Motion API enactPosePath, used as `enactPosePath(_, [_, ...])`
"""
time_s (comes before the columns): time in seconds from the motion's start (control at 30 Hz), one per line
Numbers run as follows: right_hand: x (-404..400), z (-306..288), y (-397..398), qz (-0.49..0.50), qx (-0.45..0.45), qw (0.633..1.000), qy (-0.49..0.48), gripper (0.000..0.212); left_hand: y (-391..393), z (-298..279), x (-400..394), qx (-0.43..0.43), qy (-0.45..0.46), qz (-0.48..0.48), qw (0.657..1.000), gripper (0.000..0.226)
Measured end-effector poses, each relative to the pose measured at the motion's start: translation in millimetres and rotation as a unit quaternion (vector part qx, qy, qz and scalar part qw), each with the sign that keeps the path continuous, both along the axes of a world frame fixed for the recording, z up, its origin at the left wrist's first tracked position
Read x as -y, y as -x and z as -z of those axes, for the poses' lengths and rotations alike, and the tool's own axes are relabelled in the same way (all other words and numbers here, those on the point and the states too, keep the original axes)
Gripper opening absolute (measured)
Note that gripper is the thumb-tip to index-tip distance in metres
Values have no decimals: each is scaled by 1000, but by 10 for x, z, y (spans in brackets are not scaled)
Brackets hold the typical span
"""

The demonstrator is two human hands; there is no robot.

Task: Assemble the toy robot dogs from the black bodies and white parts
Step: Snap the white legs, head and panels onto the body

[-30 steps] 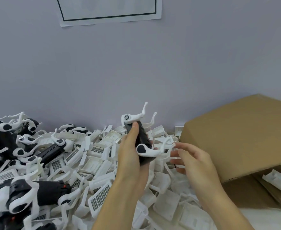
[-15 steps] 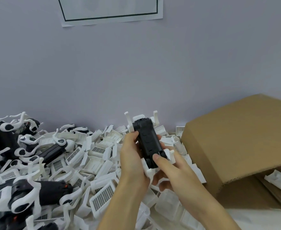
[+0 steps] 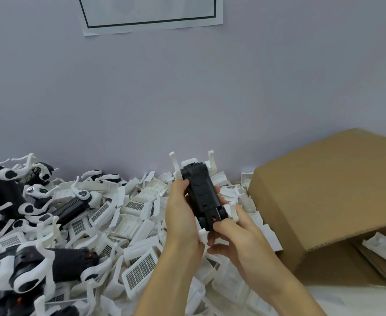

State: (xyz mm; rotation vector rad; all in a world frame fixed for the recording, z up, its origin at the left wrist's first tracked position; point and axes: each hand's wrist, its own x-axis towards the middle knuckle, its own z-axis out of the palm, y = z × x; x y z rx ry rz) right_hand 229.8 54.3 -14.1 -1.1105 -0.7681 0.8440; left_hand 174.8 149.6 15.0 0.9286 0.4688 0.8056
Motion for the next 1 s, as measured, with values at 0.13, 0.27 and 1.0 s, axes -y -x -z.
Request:
enactPosePath(0.13, [-31, 38, -9, 19, 2, 1000, 14, 25, -25, -12, 21, -33, -34, -12, 999, 42])
enactPosePath(0.27, [-60, 60, -1, 48, 13, 998, 37, 24, -41, -28, 30, -61, -59, -28, 996, 41])
enactPosePath(1.0, [-58, 30, 21, 58, 27, 997, 39, 21, -38, -27, 26, -67, -69, -28, 995, 44])
